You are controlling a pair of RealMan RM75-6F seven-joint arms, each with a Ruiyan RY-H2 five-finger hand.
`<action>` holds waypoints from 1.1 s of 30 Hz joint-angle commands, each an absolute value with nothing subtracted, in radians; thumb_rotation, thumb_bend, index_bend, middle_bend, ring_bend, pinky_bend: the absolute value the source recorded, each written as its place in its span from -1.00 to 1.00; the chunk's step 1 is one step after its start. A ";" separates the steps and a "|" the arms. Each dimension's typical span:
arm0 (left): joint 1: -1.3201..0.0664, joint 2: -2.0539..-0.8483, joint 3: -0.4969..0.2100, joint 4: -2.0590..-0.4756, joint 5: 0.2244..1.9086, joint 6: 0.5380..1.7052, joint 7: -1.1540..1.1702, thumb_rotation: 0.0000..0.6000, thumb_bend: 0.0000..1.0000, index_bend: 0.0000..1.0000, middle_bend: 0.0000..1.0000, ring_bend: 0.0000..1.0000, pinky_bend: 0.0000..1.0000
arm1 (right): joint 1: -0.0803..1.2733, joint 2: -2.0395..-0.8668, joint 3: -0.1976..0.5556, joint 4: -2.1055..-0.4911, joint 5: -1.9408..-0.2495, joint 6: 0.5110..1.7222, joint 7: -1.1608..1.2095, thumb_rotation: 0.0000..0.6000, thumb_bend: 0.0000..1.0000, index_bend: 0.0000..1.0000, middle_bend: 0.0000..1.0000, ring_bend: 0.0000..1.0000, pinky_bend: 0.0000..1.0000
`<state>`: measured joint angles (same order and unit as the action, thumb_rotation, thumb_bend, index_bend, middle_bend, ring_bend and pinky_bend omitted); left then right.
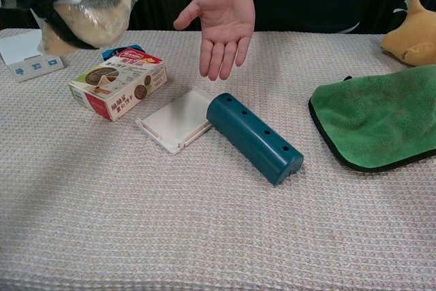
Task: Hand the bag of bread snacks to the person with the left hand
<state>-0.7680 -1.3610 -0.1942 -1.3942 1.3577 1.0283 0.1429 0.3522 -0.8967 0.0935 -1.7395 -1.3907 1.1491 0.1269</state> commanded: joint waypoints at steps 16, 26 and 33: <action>-0.964 -1.595 -0.303 -1.391 1.293 1.013 0.328 1.00 -0.23 0.55 0.53 0.30 0.49 | 0.276 -0.871 0.082 -1.688 -1.420 1.227 0.240 1.00 0.00 -1.00 -0.99 -1.00 -0.92; -1.013 -1.705 -0.317 -1.224 1.267 1.013 0.324 1.00 -0.23 0.40 0.40 0.17 0.37 | 0.282 -0.889 0.090 -1.652 -1.413 1.207 0.260 1.00 0.00 -1.00 -0.99 -1.00 -0.92; -1.023 -1.705 -0.298 -1.200 1.265 0.968 0.286 1.00 -0.57 -0.72 -0.65 -0.66 -0.36 | 0.282 -0.885 0.096 -1.655 -1.413 1.208 0.258 1.00 -0.01 -1.00 -0.99 -1.00 -0.92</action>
<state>-1.0208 -1.7038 -0.3014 -1.2045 1.2599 0.9608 0.2982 0.2823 -0.8858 0.0950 -1.6546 -1.4134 1.2077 0.2584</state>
